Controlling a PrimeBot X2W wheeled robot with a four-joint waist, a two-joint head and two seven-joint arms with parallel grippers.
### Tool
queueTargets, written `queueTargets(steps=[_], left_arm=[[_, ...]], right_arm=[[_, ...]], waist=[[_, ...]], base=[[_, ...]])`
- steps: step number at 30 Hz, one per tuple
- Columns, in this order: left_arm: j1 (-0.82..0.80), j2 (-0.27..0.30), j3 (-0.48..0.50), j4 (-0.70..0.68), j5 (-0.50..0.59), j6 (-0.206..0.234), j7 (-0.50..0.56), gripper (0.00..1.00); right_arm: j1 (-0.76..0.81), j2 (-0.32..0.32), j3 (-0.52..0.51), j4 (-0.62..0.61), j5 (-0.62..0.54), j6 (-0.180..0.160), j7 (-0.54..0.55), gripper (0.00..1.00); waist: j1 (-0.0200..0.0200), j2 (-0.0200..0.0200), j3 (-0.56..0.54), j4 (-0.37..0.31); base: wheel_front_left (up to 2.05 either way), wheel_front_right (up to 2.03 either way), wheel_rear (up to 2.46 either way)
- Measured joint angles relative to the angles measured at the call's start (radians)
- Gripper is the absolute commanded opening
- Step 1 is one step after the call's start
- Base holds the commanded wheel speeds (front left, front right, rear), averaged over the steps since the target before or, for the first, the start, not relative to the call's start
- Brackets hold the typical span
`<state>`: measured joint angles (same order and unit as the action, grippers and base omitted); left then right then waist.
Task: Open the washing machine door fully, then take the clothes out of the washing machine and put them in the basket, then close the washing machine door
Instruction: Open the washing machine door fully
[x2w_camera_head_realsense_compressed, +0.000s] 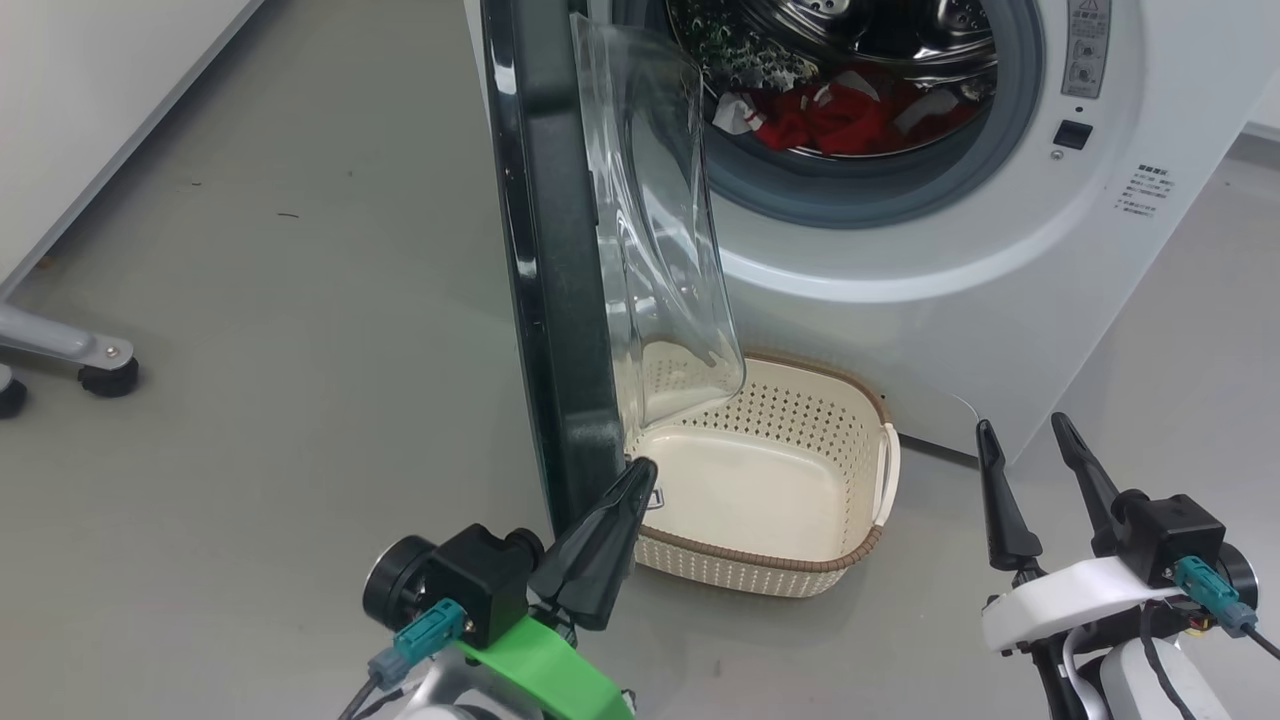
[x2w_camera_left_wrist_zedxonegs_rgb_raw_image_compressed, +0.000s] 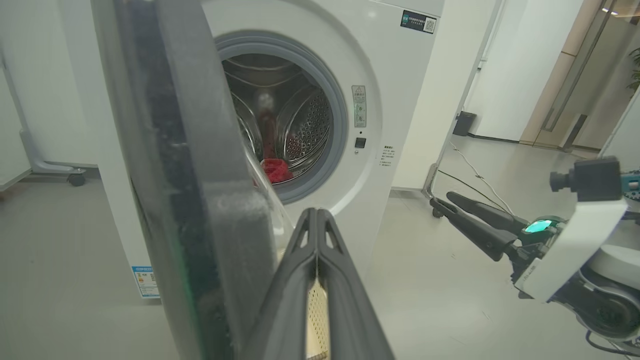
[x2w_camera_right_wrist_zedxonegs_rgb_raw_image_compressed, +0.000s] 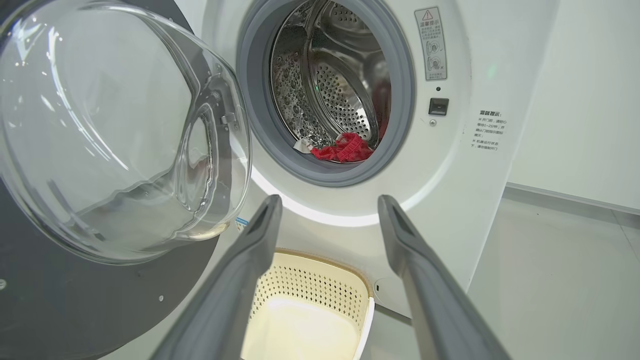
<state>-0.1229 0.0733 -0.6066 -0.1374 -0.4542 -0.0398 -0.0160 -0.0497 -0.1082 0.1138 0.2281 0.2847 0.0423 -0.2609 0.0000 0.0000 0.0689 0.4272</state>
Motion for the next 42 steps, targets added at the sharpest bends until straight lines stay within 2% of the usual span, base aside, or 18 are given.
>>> queueTargets(steps=[10,28,42], left_arm=[[0.016,0.009,0.015,0.051,-0.008,0.018,0.043,0.0],[0.016,-0.001,0.042,0.102,-0.02,0.036,0.041,0.0],[0.022,-0.006,0.098,0.132,-0.03,0.089,-0.004,0.0]], right_arm=[[0.0,0.006,-0.004,0.003,-0.02,0.01,0.0,1.0],[-0.003,0.012,-0.04,0.003,-0.032,0.027,0.0,1.0],[-0.004,0.017,-0.053,0.002,-0.044,0.036,0.0,1.0]], waist=[[0.0,0.0,0.02,-0.019],[0.0,0.0,0.045,-0.025],[0.0,0.0,0.054,-0.012]], base=[[0.0,0.0,0.0],[0.0,0.0,0.0],[0.0,0.0,0.0]])
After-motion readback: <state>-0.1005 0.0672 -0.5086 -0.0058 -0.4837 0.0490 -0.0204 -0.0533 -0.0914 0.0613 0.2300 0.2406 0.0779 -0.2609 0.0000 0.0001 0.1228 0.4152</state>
